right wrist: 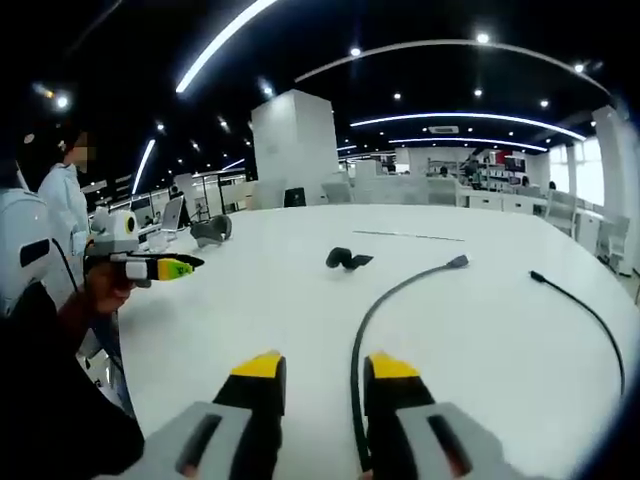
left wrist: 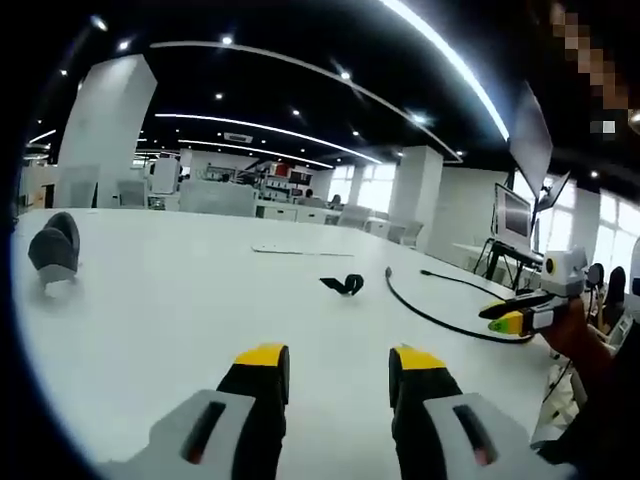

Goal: Find the charging cable on the desk, coil it up and secure with Velcro.

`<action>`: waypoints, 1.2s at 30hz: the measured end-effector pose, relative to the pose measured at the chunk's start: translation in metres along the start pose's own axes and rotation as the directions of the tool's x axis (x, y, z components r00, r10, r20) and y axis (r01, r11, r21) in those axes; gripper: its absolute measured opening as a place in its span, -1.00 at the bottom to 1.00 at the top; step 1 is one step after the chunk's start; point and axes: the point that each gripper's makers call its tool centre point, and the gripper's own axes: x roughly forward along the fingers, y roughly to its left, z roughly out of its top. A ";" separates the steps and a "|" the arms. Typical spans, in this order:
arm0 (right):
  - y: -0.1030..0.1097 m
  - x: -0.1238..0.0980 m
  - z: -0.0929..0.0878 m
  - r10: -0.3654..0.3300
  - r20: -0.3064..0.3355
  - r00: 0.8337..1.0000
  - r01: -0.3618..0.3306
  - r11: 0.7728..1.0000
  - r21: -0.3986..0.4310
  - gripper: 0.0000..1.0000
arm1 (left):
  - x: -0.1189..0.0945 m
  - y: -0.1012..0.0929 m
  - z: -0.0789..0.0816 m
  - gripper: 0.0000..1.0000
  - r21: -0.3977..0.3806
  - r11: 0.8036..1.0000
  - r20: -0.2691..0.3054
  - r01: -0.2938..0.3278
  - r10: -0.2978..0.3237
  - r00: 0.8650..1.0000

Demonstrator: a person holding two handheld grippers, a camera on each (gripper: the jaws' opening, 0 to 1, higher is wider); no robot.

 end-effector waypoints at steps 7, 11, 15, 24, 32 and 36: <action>-0.001 -0.001 0.000 -0.004 -0.001 1.000 0.004 1.000 -0.001 -0.36 | 0.000 -0.001 -0.001 -0.20 0.006 1.000 -0.004 -0.002 0.002 1.000; -0.002 -0.002 -0.002 -0.005 -0.006 1.000 0.005 1.000 0.001 -0.36 | 0.000 -0.002 -0.002 -0.20 0.001 1.000 -0.008 -0.002 0.002 1.000; -0.002 -0.002 -0.002 -0.004 -0.006 1.000 0.004 1.000 0.000 -0.37 | 0.000 -0.003 -0.002 -0.20 -0.004 1.000 -0.006 -0.001 0.001 1.000; -0.002 -0.003 -0.001 -0.004 -0.007 1.000 0.004 1.000 -0.002 -0.37 | 0.000 -0.003 -0.002 -0.20 -0.011 1.000 -0.007 -0.004 0.004 1.000; -0.002 -0.004 -0.001 -0.005 -0.005 1.000 0.005 1.000 -0.002 -0.38 | -0.003 -0.002 -0.001 -0.20 -0.006 1.000 -0.008 -0.015 0.015 1.000; -0.002 -0.005 -0.002 -0.008 -0.011 1.000 0.008 1.000 -0.008 -0.37 | -0.005 -0.001 -0.001 -0.20 -0.004 1.000 -0.002 -0.023 0.023 1.000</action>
